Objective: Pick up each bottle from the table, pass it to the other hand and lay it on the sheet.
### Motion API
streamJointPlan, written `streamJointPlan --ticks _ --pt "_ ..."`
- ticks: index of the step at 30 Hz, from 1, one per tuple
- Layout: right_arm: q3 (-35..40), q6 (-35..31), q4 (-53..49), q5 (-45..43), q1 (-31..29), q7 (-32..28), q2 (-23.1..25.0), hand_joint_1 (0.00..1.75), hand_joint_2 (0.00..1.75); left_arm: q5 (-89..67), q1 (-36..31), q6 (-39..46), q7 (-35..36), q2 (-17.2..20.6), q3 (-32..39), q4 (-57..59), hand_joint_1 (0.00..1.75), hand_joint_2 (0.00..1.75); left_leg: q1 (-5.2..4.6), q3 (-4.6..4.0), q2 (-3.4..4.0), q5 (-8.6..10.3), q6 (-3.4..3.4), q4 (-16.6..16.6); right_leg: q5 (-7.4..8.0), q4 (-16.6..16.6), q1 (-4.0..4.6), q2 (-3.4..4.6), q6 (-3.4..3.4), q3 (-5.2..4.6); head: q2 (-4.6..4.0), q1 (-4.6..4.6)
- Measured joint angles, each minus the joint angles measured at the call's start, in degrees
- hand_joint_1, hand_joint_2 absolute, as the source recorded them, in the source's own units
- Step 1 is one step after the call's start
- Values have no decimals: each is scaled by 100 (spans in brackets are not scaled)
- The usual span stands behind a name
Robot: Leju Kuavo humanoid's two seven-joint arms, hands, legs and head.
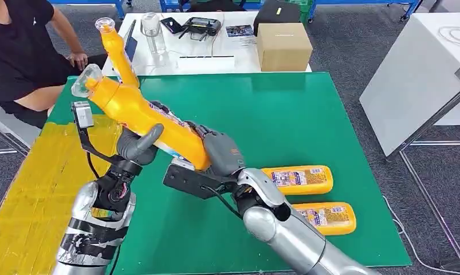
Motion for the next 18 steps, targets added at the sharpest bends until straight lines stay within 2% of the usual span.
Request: streamJointPlan --ticks 12,13,14,15,16,17,18 --pt "0 -4 0 -17 60 0 -2 175 175 -7 52 0 -42 -2 28 0 175 175 0 -2 0 0 0 0 0 0 0 0 0 -4 0 0" --pt "0 -4 0 -17 61 0 -2 147 175 -7 53 0 -42 -2 28 0 175 175 0 -2 0 0 0 0 0 0 0 0 0 -4 0 2" --pt "0 -4 0 -17 61 2 -2 23 175 -7 53 0 -41 -2 28 0 175 175 0 -2 0 0 0 0 0 0 0 0 0 -4 0 0" --pt "0 -7 0 -15 62 0 -2 0 175 -7 53 0 -44 -2 31 0 175 175 0 -2 0 0 0 0 0 0 0 0 0 -4 0 0" --pt "0 -22 0 -13 69 0 -4 0 175 -11 55 0 -50 -2 31 0 175 175 0 -2 0 0 0 0 0 0 0 0 0 -4 0 0" --pt "0 -39 0 6 87 -2 -9 0 0 -28 56 0 -61 -2 31 0 175 175 0 -2 0 0 0 0 0 0 0 0 0 -3 0 0" --pt "0 -70 0 48 128 -18 -15 0 0 -67 56 0 -63 -2 33 0 175 175 0 -2 0 0 0 0 0 0 0 0 0 -3 0 0"
